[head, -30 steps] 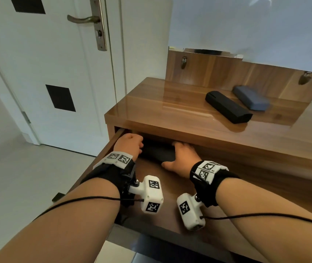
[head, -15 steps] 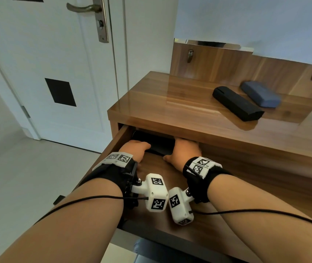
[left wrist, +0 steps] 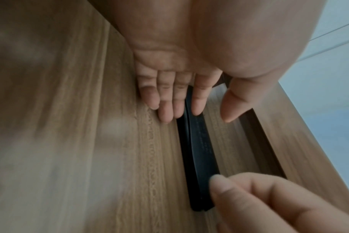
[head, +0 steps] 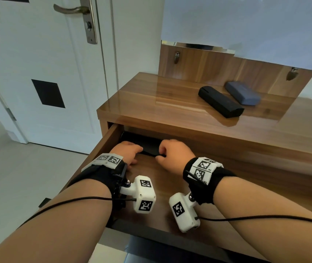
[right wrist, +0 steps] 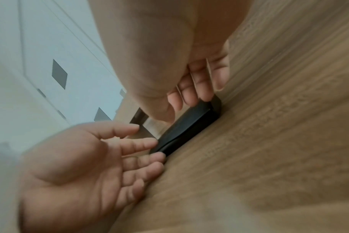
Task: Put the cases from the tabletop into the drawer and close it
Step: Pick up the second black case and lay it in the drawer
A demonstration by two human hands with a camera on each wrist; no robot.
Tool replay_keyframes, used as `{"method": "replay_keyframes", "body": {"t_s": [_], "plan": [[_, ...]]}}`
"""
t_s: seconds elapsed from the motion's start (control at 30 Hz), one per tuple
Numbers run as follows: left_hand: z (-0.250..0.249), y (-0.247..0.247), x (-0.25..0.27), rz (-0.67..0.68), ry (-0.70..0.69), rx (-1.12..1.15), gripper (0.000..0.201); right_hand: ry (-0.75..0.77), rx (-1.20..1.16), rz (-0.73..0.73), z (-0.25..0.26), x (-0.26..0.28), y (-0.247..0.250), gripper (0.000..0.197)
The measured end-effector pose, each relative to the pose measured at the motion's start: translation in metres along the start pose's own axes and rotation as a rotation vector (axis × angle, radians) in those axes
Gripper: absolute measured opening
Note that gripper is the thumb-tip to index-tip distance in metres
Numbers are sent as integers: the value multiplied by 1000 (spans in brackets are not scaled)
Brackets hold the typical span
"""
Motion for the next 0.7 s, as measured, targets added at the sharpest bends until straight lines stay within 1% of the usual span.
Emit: {"method": "replay_keyframes", "body": {"t_s": [0.1,0.17,0.23,0.3,0.37,0.4,0.53,0.63,0.7], "plan": [[-1,-1,6,34,-29,1,37,75,-46,-107,4,13,14,16],[-1,0,9,63,-77,-9,37,114,-50,-185,5,22,29,13],[2,0,11,83,-136,-28,34,117,-30,-269,3,28,47,14],[3,-2,14,83,-156,-72,28,81,-33,-395,-6,30,67,14],[4,-8,16,79,-146,-133,22,-10,-37,-502,-23,27,86,18],[4,-12,18,78,-144,-160,21,-83,-35,-514,-33,25,93,23],[-6,-22,23,74,-195,-208,25,-378,-35,-493,-68,15,113,48],[-20,-24,26,63,-238,-220,27,-481,-49,-480,-87,9,120,62],[-29,-26,27,80,-252,-195,25,-527,-75,-441,-98,6,126,64]]}}
Point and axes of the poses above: each hand's wrist, its own x-axis away from the middle knuckle, its own y-axis out of the back of the hand, z = x × y, the point moved 1 cm from there along -x, towards the middle knuckle, and after that the axes turned 10 degrees about z, right-handed, at the moved point
